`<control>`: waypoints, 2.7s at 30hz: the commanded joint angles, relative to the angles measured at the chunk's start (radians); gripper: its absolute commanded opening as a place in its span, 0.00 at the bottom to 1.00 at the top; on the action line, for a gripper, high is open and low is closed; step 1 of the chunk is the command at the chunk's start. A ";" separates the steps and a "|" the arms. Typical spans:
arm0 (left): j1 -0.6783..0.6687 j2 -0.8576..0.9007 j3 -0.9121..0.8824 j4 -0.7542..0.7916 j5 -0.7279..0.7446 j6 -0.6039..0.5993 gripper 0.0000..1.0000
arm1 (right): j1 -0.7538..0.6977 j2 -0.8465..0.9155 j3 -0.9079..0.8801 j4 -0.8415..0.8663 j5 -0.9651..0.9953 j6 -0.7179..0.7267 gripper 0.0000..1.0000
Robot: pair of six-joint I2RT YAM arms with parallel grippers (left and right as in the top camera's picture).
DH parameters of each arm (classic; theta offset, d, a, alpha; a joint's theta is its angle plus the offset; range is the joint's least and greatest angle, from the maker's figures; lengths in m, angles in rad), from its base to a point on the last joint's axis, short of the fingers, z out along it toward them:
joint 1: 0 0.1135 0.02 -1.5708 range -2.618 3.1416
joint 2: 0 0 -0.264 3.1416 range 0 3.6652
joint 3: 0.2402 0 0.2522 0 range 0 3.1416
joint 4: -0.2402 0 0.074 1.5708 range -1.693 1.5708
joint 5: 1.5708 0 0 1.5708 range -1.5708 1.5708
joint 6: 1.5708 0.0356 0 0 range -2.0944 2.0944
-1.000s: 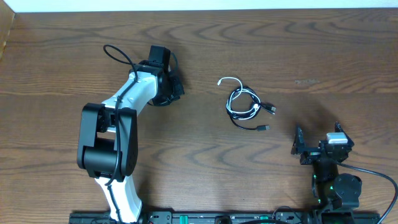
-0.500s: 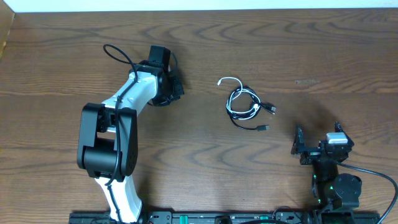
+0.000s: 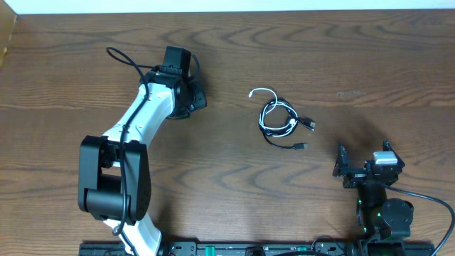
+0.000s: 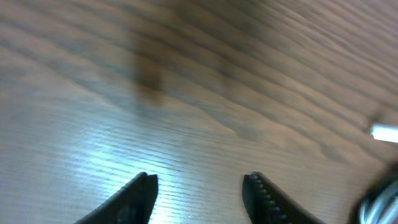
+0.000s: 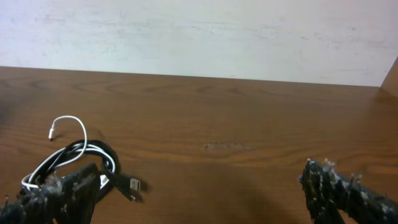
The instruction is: Untangle cables
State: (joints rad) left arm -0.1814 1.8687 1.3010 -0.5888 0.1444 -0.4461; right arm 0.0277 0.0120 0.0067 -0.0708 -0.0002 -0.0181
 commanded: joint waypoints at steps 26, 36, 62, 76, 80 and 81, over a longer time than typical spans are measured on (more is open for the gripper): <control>-0.263 0.002 -0.024 0.054 0.093 -0.161 0.46 | 0.006 -0.003 -0.001 -0.005 0.001 0.006 0.99; -0.398 0.002 -0.029 0.084 -0.029 -0.225 0.44 | 0.006 -0.003 -0.001 -0.005 0.001 0.006 0.99; -0.401 0.104 -0.025 -0.048 -0.018 -0.018 0.19 | 0.006 -0.003 -0.001 -0.005 0.001 0.006 0.99; -0.079 0.087 0.039 -0.234 -0.019 0.027 0.27 | 0.006 -0.003 -0.001 -0.005 0.001 0.006 0.99; 0.013 0.087 0.039 -0.229 -0.018 0.027 0.36 | 0.006 -0.003 -0.001 -0.005 0.001 0.006 0.99; 0.032 0.087 0.039 -0.224 -0.018 0.027 0.38 | 0.006 -0.002 -0.001 -0.005 0.001 0.006 0.99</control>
State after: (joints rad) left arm -0.1936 1.9678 1.3209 -0.8108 0.1314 -0.4320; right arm 0.0277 0.0120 0.0067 -0.0708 -0.0002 -0.0181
